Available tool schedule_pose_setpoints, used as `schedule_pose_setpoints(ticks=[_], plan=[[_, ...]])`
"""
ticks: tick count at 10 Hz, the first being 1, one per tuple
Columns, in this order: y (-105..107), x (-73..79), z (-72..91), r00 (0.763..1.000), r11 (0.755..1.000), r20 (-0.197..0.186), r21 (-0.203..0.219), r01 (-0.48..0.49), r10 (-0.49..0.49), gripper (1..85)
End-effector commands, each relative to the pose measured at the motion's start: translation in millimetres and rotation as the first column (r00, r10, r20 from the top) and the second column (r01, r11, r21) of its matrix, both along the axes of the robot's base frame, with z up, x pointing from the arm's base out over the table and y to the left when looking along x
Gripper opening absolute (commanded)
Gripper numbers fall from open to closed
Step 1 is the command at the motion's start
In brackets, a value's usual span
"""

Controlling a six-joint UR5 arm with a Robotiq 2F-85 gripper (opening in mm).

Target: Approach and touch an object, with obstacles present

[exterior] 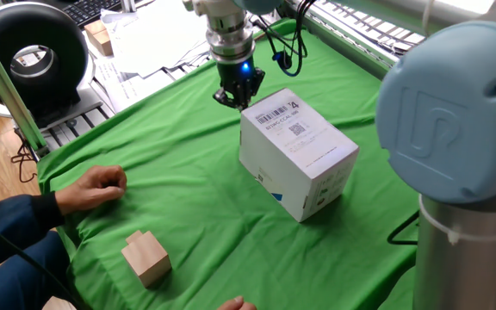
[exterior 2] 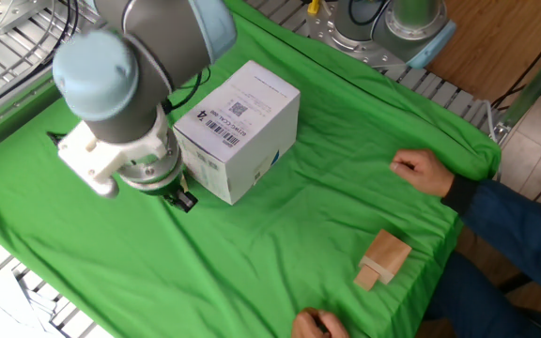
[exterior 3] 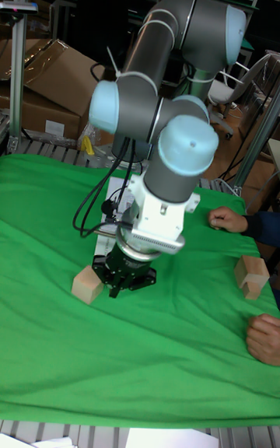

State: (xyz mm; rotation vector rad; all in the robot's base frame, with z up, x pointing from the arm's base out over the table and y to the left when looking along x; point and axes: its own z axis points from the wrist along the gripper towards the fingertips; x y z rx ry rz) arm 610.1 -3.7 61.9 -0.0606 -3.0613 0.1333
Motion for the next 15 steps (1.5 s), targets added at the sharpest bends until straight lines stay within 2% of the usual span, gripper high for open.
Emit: schedule_pose_setpoints(ticks=[1, 3, 4, 5, 6, 8, 9, 10, 11, 12, 13, 15], plan=[[9, 0.2, 41.2, 0.998, 0.999, 0.057, 0.009, -0.036, 0.035, 2.3], [17, -0.9, 58.5, 0.993, 0.998, 0.101, 0.011, -0.067, 0.066, 2.3], [20, -1.7, 70.3, 0.989, 0.997, 0.129, -0.008, -0.076, 0.077, 2.3], [15, -4.0, 86.7, 0.981, 0.992, 0.157, -0.059, -0.108, 0.116, 2.3], [18, -3.5, 96.1, 0.973, 0.990, 0.187, -0.068, -0.125, 0.135, 2.3], [23, 1.3, 102.7, 0.954, 0.982, 0.233, -0.059, -0.178, 0.187, 2.3], [33, 2.8, 106.0, 0.948, 0.983, 0.261, -0.030, -0.179, 0.181, 2.3], [43, -7.0, 108.7, 0.953, 0.987, 0.259, 0.005, -0.161, 0.154, 2.3], [41, -12.6, 109.9, 0.952, 0.984, 0.255, 0.001, -0.177, 0.171, 2.3], [45, -21.5, 110.9, 0.955, 0.985, 0.245, 0.015, -0.175, 0.166, 2.3], [44, -41.4, 112.6, 0.962, 0.984, 0.211, 0.014, -0.180, 0.173, 2.3], [52, -73.3, 113.7, 0.984, 0.990, 0.135, 0.057, -0.128, 0.119, 2.3]])
